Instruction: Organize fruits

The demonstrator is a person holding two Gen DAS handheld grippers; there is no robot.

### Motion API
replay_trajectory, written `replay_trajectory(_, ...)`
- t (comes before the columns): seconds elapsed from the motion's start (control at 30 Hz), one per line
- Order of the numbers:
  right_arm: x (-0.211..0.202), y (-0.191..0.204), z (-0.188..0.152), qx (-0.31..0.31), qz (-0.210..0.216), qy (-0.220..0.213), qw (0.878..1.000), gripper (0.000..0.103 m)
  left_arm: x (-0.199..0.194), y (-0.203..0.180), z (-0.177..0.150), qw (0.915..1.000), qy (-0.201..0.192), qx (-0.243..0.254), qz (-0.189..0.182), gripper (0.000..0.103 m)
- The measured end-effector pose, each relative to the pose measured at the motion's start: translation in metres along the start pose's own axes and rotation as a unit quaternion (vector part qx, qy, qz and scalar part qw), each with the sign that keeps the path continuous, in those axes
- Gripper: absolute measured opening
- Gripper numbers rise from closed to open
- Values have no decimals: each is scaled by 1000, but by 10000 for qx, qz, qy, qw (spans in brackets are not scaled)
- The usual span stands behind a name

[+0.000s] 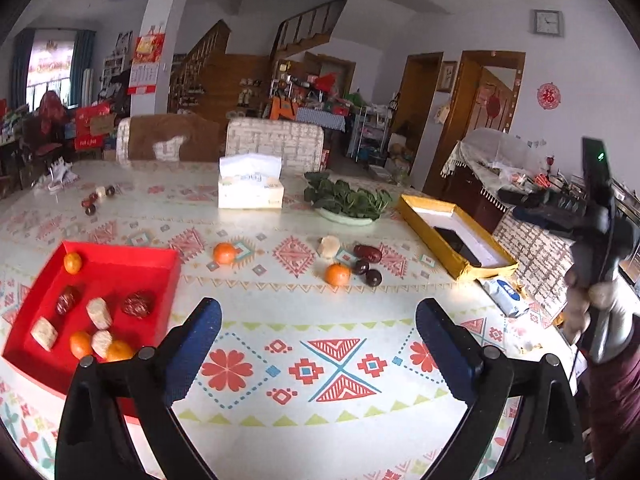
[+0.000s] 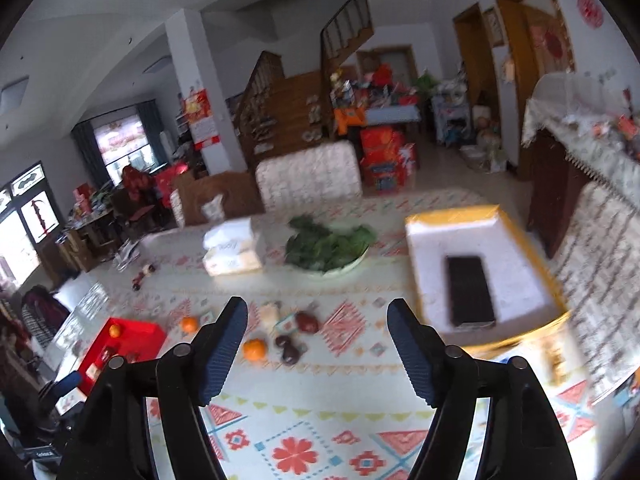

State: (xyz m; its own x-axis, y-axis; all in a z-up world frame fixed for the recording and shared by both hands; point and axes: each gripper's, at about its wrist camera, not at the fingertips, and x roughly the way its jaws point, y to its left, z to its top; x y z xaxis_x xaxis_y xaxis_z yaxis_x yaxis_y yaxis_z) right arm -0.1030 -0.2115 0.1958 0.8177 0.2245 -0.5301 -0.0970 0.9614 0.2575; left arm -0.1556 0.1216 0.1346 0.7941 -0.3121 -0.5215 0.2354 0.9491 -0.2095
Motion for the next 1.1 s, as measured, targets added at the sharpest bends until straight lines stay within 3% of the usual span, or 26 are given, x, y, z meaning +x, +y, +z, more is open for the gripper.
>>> replay_trajectory(0.13,52,1,-30,207,282,584,9977,76,18,2,-3,9998,167,-46,10,98)
replay_trajectory(0.27,104,3,-58,364,490,1080,9923,66,35,7,-1,9995,287,-146,14,98)
replay_trajectory(0.53,176,8,-81,536,578,1621,9836,61,75,19,12,9979,494,-398,-95,92)
replay_trajectory(0.67,195,13,-83,415,418,1669,9842,60,92,22,24,9980,480,-406,-57,92)
replay_trajectory(0.93,206,30,-85,-174,11,1583,9872,31,152,24,36,9961,817,-340,32,92)
replay_trajectory(1.1,206,29,-85,-189,76,1539,9879,28,178,19,32,9943,1033,-280,17,92)
